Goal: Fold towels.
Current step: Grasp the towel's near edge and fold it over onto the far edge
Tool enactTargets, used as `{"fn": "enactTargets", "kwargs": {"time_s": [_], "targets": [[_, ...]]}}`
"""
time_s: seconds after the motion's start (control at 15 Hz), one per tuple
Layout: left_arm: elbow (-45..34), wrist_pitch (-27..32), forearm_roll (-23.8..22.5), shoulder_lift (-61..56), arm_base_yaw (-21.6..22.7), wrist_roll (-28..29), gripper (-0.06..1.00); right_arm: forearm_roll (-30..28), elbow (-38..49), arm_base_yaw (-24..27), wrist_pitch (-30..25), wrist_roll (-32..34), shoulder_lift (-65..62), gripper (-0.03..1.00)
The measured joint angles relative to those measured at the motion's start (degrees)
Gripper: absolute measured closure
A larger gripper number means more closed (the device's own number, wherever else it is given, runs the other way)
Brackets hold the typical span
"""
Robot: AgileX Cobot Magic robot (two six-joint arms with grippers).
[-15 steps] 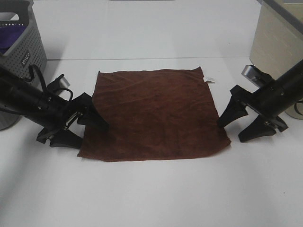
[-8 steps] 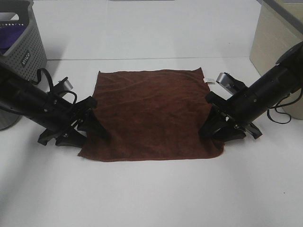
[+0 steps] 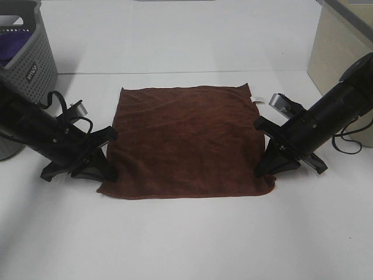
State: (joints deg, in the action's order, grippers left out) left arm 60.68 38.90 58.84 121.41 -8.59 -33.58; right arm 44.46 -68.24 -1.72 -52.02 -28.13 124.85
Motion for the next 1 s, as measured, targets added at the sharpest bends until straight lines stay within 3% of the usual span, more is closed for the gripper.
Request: {"fn": "enactTargets", "kwargs": {"time_s": [0.2, 0.4, 0.47, 0.53, 1.0], "targets": [[0.0, 2.6, -2.5, 0.0, -0.1, 1.3, 0.94, -1.3, 0.0, 0.0, -1.9, 0.1, 0.0, 0.94], [0.0, 4.4, -9.9, -1.3, -0.1, 6.7, 0.94, -3.4, 0.0, 0.0, -3.5, 2.5, -0.1, 0.94], [0.0, 4.4, -9.9, -1.3, -0.1, 6.7, 0.94, -3.4, 0.0, 0.0, -3.5, 2.5, -0.1, 0.94], [-0.1, 6.5, -15.2, -2.3, -0.2, 11.7, 0.94, -7.7, 0.1, -0.3, -4.2, 7.4, -1.8, 0.94], [-0.1, 7.4, -15.3, -7.2, -0.4, 13.7, 0.94, -10.8, -1.3, -0.3, -6.5, 11.4, -3.6, 0.94]]}}
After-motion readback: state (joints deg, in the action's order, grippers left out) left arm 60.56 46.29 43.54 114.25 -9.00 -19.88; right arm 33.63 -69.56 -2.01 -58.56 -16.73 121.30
